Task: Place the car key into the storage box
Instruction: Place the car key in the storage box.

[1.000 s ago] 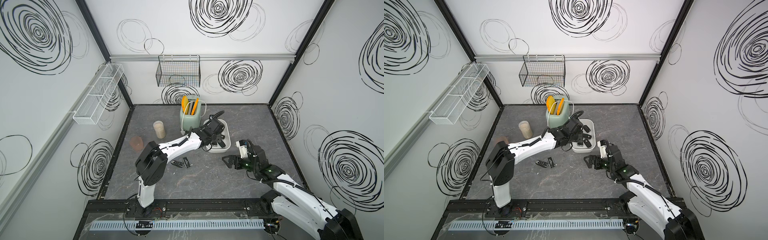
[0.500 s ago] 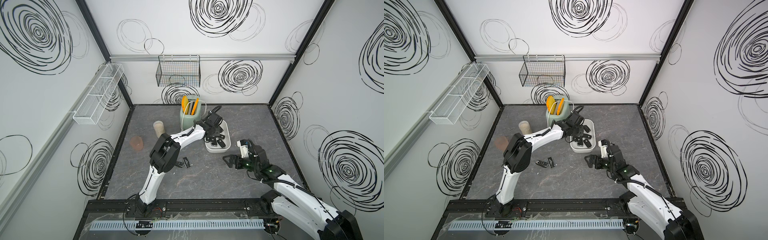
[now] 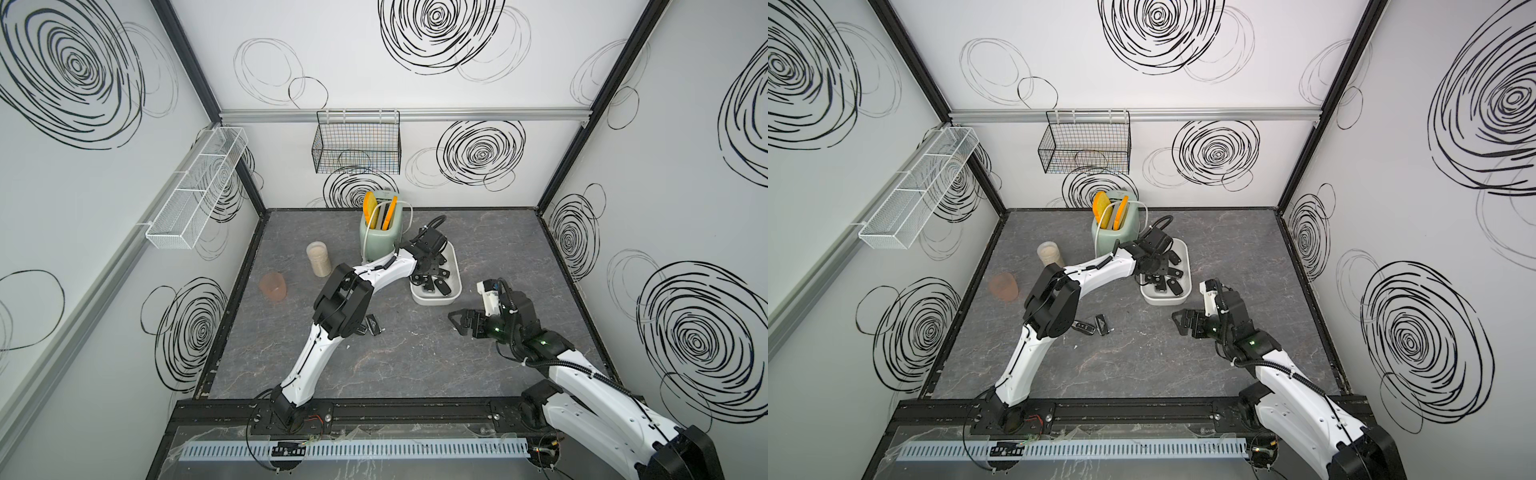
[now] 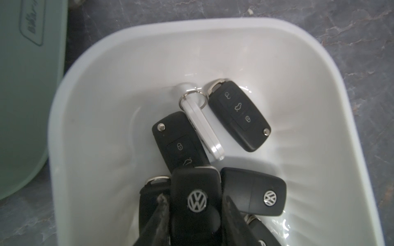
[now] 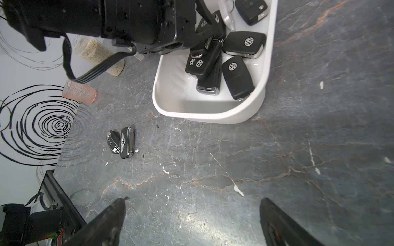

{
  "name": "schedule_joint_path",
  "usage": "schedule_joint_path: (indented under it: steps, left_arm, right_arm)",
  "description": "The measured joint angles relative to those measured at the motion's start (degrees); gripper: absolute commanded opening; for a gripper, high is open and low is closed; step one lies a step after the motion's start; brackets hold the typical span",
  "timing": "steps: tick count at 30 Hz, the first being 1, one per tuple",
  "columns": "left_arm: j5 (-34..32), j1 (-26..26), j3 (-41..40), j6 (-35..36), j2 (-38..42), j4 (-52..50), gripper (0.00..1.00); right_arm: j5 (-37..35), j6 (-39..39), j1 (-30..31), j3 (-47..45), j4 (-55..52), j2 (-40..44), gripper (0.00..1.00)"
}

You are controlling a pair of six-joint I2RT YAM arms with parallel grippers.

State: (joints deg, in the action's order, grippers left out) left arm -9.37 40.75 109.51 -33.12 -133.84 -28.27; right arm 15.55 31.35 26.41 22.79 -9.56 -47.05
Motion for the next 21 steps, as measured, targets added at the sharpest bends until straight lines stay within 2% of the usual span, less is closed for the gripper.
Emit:
schedule_joint_path:
  steps: [6, 12, 16, 21]
  left_arm:
    - [0.24, -0.37, 1.14, 0.13, -0.26, -0.37, 0.62]
    - [0.55, -0.33, 0.90, 0.13, 0.46, 0.07, 0.74]
    - [1.42, -0.37, -6.03, -0.07, 6.27, 1.92, 0.79]
    - [2.99, -0.55, -19.15, -0.92, 19.78, 6.23, 0.87]
  right_arm:
    - [-3.74, -0.63, -1.75, 3.67, -1.14, -5.38, 0.96]
    - [-5.66, -1.81, -3.67, 9.03, -0.26, -12.44, 0.82]
    - [-6.56, -2.78, -4.74, 12.79, 1.33, -18.91, 0.76]
    - [-7.52, -4.15, -5.35, 16.70, 2.71, -26.62, 0.66]
